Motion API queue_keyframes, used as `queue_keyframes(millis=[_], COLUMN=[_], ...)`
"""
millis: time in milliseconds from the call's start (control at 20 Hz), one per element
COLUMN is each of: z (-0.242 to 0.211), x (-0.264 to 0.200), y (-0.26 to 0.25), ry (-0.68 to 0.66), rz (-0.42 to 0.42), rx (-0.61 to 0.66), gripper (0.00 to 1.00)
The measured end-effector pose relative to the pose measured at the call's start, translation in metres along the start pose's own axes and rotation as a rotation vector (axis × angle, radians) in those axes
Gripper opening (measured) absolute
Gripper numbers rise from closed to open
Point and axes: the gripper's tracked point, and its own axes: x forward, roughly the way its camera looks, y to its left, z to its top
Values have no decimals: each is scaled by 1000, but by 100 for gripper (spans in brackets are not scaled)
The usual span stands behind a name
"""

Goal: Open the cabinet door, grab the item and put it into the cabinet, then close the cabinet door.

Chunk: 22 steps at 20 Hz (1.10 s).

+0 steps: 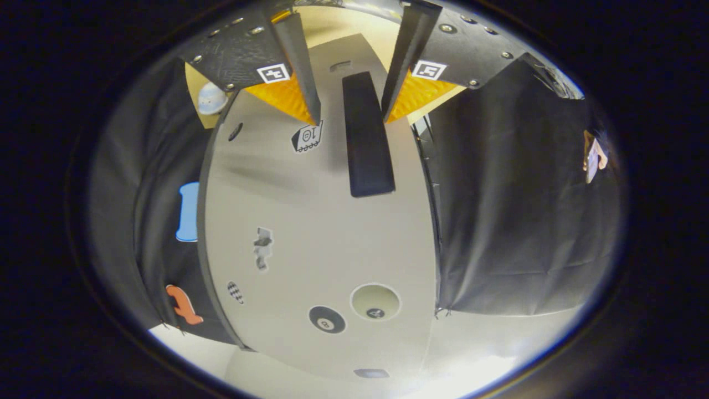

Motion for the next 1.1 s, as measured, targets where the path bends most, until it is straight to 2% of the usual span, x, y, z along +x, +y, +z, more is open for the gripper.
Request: queue_keyframes(millis=[400,550,700,1100], z=[10,10,12,19], x=[53,57,71,89], y=[10,10,10,20], ry=[-11,-11,-7,-22], rz=[13,9,4,-24], rx=[6,11,11,-48], gripper=[67,67,71,71])
